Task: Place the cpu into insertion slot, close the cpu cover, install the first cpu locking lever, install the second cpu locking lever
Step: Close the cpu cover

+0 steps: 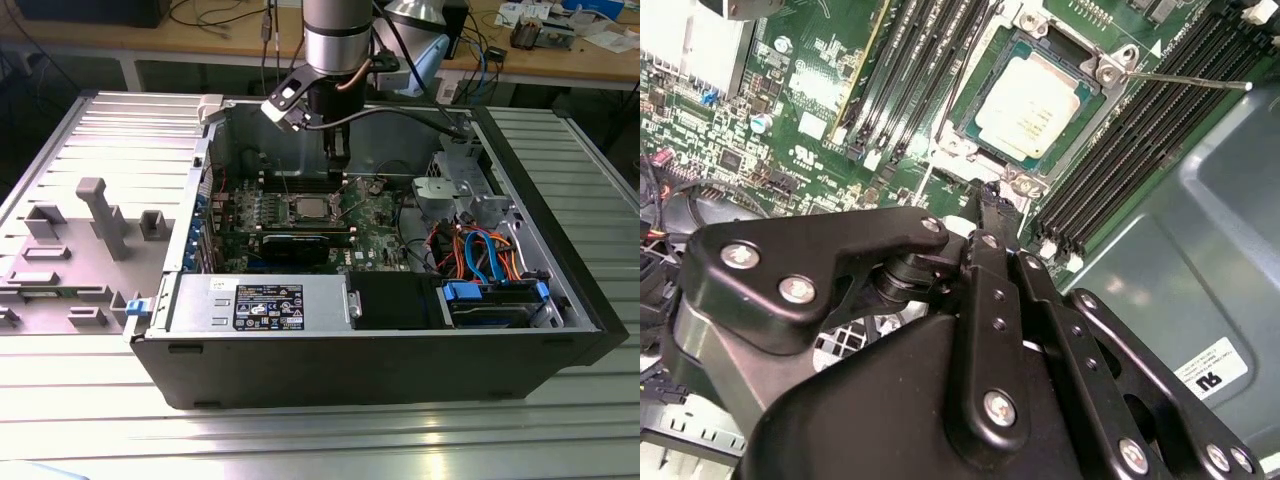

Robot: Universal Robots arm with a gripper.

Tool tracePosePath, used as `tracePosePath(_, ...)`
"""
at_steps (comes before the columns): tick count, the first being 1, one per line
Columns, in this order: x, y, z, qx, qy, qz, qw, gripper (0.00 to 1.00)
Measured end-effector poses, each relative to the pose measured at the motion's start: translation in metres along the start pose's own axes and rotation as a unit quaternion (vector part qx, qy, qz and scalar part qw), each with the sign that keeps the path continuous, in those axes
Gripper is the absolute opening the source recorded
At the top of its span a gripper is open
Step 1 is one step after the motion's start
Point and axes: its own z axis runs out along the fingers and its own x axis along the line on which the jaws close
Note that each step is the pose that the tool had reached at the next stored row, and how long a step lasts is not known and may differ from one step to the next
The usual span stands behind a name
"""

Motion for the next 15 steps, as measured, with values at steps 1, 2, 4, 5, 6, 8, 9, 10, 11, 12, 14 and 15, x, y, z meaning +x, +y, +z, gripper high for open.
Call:
tracePosePath(1, -0.0001, 0.0012, -0.0009, 0.0003, 0.0000, 0.000, 1.00000, 0.11)
tracePosePath(2, -0.0001, 0.0024, -0.0015, 0.0007, 0.0000, 0.000, 1.00000, 0.11)
tracePosePath(4, -0.0001, 0.0040, -0.0022, 0.0012, 0.0001, 0.000, 1.00000, 0.11)
tracePosePath(5, -0.0002, 0.0058, -0.0027, 0.0019, 0.0000, 0.000, 1.00000, 0.11)
tracePosePath(6, -0.0002, 0.0068, -0.0029, 0.0023, 0.0000, 0.000, 1.00000, 0.11)
tracePosePath(8, -0.0003, 0.0092, -0.0035, 0.0033, 0.0000, 0.000, 0.99999, 0.11)
tracePosePath(9, -0.0003, 0.0100, -0.0036, 0.0036, 0.0001, 0.000, 0.99999, 0.11)
tracePosePath(10, -0.0003, 0.0111, -0.0037, 0.0040, 0.0001, 0.000, 0.99999, 0.11)
tracePosePath(11, -0.0003, 0.0130, -0.0039, 0.0049, 0.0001, 0.000, 0.99999, 0.11)
tracePosePath(12, -0.0004, 0.0144, -0.0040, 0.0055, 0.0000, 0.000, 0.99998, 0.11)
tracePosePath(14, -0.0004, 0.0175, -0.0041, 0.0071, 0.0000, 0.000, 0.99998, 0.11)
tracePosePath(15, -0.0004, 0.0188, -0.0041, 0.0076, 0.0001, 0.000, 0.99997, 0.11)
